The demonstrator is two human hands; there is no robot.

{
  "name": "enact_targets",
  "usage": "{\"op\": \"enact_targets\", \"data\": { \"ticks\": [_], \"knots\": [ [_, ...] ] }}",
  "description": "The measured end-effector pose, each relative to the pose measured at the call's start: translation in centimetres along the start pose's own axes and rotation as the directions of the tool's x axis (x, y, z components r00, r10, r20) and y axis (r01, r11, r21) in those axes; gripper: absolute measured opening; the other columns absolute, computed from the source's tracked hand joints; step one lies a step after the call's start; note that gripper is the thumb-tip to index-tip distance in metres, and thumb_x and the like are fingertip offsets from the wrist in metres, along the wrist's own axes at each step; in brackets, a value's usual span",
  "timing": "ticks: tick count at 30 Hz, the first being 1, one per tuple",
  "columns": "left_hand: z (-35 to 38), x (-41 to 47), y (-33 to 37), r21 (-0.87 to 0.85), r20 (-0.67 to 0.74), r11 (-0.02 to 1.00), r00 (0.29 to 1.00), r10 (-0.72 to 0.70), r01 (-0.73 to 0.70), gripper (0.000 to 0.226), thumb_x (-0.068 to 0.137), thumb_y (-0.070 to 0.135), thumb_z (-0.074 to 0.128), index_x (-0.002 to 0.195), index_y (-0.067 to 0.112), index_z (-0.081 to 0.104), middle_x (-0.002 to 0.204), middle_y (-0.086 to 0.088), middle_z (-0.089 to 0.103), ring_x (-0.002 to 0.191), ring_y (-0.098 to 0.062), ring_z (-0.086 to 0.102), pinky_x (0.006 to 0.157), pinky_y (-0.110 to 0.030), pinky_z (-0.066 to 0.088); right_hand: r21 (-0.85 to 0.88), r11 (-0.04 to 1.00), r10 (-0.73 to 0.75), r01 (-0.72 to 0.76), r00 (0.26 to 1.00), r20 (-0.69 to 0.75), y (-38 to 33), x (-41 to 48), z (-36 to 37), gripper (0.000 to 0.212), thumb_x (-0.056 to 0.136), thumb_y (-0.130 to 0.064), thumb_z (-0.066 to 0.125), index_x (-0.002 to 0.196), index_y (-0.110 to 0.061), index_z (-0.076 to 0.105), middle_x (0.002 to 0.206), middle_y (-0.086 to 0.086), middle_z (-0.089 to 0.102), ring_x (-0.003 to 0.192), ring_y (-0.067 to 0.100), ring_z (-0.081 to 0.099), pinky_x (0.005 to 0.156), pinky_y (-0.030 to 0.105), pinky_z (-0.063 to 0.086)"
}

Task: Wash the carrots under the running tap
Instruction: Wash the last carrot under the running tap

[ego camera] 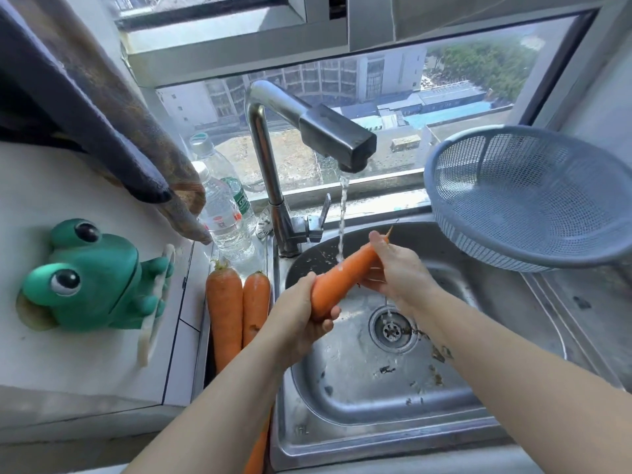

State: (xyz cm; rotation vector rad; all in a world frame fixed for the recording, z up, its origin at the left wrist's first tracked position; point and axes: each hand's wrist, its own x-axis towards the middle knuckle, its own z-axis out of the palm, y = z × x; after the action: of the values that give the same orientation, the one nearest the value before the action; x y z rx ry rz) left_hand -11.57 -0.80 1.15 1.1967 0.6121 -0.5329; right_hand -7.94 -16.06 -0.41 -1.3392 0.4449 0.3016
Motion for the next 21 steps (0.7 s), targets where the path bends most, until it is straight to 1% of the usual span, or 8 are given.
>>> {"op": "enact_targets", "data": {
  "ticks": [3,6,8,10,14,16,18,21],
  "knots": [
    [-0.1,0.0,-0.2,-0.027,-0.011,0.997,0.998,-0.070,0.069,0.034,0.102,0.034,0.039,0.112,0.003,0.048,0.084,-0.018,0.070,0.042,-0.012,0.049,0.033,-0.017,0.038,0.006,1.000,-0.013,0.013,0.996,0.088,0.7,-0.3,0.6,0.036,0.093,-0.026,0.059,0.120,-0.004,0.050,0.118,0.016,0.059,0.101,0.026,0.063,0.075,0.034,0.058],
    [-0.3,-0.2,-0.3,-0.086,-0.017,0.987,0.991,-0.136,0.134,0.038,0.101,0.034,0.041,0.120,0.001,0.045,0.088,-0.021,0.067,0.040,-0.011,0.047,0.032,-0.015,0.036,-0.031,0.999,-0.033,0.037,0.994,0.105,2.4,-0.4,1.2,0.065,0.078,-0.023,0.078,0.130,-0.010,0.042,0.123,0.010,0.058,0.107,0.027,0.062,0.085,0.043,0.057],
    [-0.6,-0.3,-0.6,-0.101,-0.042,0.989,0.993,-0.114,0.109,0.040,0.101,0.035,0.042,0.121,0.000,0.045,0.088,-0.021,0.067,0.041,-0.011,0.047,0.032,-0.015,0.036,-0.066,0.997,-0.038,0.047,0.991,0.128,2.9,-0.4,1.3,0.084,0.067,-0.027,0.085,0.136,-0.017,0.038,0.125,0.006,0.057,0.109,0.025,0.062,0.086,0.045,0.057],
    [-0.8,-0.5,-0.9,-0.083,-0.048,0.995,0.997,-0.058,0.054,0.042,0.102,0.035,0.040,0.120,-0.003,0.047,0.085,-0.019,0.069,0.042,-0.011,0.047,0.032,-0.016,0.036,-0.062,0.996,-0.054,0.062,0.991,0.123,2.8,-0.2,1.5,0.073,0.075,-0.026,0.080,0.134,-0.014,0.040,0.126,0.006,0.055,0.106,0.025,0.063,0.084,0.044,0.058],
    [-0.7,-1.2,-1.3,-0.018,-0.016,1.000,1.000,0.018,-0.019,0.041,0.102,0.035,0.038,0.113,-0.002,0.052,0.084,-0.015,0.067,0.045,-0.010,0.047,0.035,-0.017,0.038,-0.130,0.987,-0.096,0.099,0.995,0.030,2.3,-0.1,2.5,0.024,0.095,-0.033,0.056,0.111,-0.014,0.056,0.110,0.009,0.062,0.102,0.026,0.063,0.086,0.047,0.056],
    [-0.8,-1.3,-1.6,0.061,-0.018,0.996,0.997,0.073,-0.072,0.038,0.102,0.036,0.038,0.111,0.003,0.054,0.083,-0.013,0.061,0.048,-0.010,0.048,0.038,-0.018,0.039,-0.101,0.993,-0.066,0.066,0.998,-0.004,2.6,-0.3,3.0,0.020,0.097,-0.035,0.052,0.105,-0.017,0.057,0.106,0.009,0.063,0.101,0.026,0.063,0.087,0.048,0.056],
    [-1.0,-1.3,-1.7,0.122,-0.027,0.985,0.991,0.127,-0.123,0.034,0.101,0.036,0.040,0.108,0.007,0.056,0.074,-0.009,0.056,0.049,-0.010,0.048,0.042,-0.020,0.040,-0.001,1.000,-0.016,0.016,0.999,0.028,3.0,-0.7,3.5,0.026,0.097,-0.031,0.054,0.117,-0.014,0.052,0.111,0.009,0.061,0.103,0.025,0.063,0.089,0.045,0.055],
    [-1.3,-1.6,-1.9,0.148,-0.010,0.977,0.988,0.155,-0.152,0.033,0.102,0.036,0.040,0.105,0.009,0.059,0.064,-0.004,0.053,0.051,-0.010,0.049,0.045,-0.021,0.042,0.043,0.999,-0.032,0.027,0.993,0.113,3.8,-1.4,3.8,0.063,0.091,-0.018,0.064,0.143,-0.020,0.028,0.121,0.004,0.055,0.109,0.022,0.060,0.097,0.045,0.051]
  ]
}}
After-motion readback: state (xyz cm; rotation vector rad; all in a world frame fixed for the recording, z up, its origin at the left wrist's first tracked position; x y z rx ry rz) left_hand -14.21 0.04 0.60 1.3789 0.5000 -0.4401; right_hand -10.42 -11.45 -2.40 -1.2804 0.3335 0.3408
